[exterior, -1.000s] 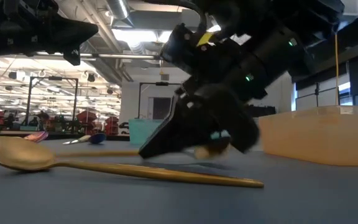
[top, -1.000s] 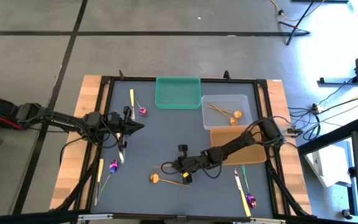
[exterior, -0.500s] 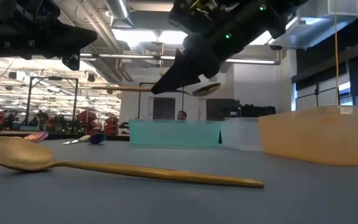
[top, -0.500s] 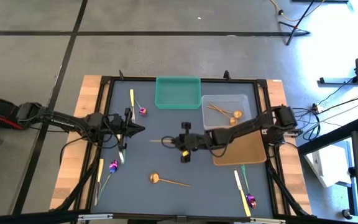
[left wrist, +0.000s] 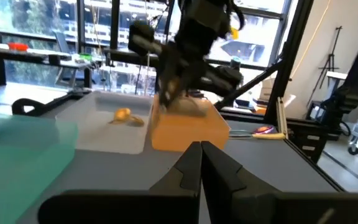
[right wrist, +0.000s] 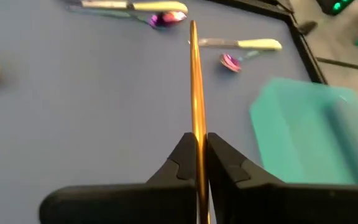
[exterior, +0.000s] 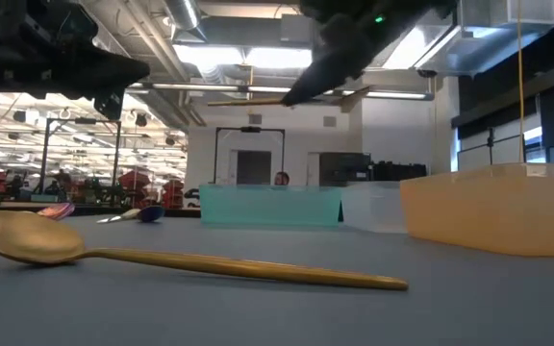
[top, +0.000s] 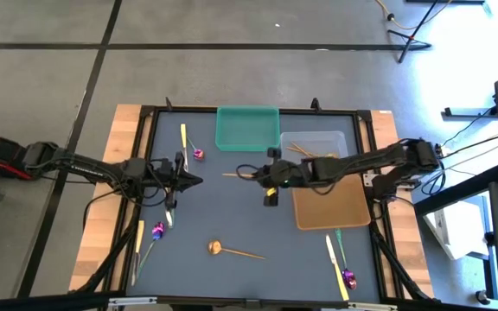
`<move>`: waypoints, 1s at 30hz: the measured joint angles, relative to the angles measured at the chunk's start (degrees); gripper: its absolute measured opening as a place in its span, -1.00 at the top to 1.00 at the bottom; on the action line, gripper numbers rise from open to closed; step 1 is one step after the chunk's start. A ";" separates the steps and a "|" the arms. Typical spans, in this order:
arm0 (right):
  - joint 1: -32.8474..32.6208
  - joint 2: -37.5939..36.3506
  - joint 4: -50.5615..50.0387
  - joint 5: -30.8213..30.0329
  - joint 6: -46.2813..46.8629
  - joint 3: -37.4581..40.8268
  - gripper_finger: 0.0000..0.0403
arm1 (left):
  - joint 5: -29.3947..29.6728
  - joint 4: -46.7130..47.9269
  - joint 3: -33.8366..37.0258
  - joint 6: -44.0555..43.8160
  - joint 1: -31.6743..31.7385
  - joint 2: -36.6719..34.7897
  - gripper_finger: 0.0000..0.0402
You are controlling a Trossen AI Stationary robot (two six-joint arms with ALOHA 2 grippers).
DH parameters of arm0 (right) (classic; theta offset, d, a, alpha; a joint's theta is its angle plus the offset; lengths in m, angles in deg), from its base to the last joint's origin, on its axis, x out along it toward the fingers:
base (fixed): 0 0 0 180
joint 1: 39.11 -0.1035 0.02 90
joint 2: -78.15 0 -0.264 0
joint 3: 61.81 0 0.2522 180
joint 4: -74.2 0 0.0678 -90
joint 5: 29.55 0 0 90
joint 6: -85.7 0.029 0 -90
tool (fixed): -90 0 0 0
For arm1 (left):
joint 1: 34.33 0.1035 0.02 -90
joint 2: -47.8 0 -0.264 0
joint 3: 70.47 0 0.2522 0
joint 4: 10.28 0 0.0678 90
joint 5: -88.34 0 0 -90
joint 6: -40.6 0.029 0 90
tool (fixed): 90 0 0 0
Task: Sort silverware by color (type)
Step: Put the gold spoon into the transparent bin
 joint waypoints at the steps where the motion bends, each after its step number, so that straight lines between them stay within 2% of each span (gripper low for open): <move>1: 0.30 -1.51 -1.15 -0.96 -0.03 0.56 0.97 | -0.05 0.12 0.00 -0.60 -0.29 0.00 0.98; 4: 0.87 -6.70 -2.74 -3.20 -0.25 3.44 0.97 | 0.12 1.67 0.02 -1.40 -1.37 0.20 0.98; 9: 3.82 -15.37 -5.33 -2.78 -0.91 10.98 0.96 | 2.37 2.64 0.02 -2.45 -3.46 0.61 0.98; 19: 15.79 -29.25 -2.35 -0.26 -1.13 28.84 0.95 | 5.39 2.32 0.02 -2.60 -6.34 0.96 0.98; 25: 22.40 -30.29 2.10 1.10 -3.47 36.08 0.95 | 6.71 2.29 0.02 -1.79 -6.38 0.96 0.98; 30: 26.39 -29.72 2.35 4.30 -4.20 37.97 0.94 | 6.85 1.90 0.02 -1.26 -6.38 0.96 0.98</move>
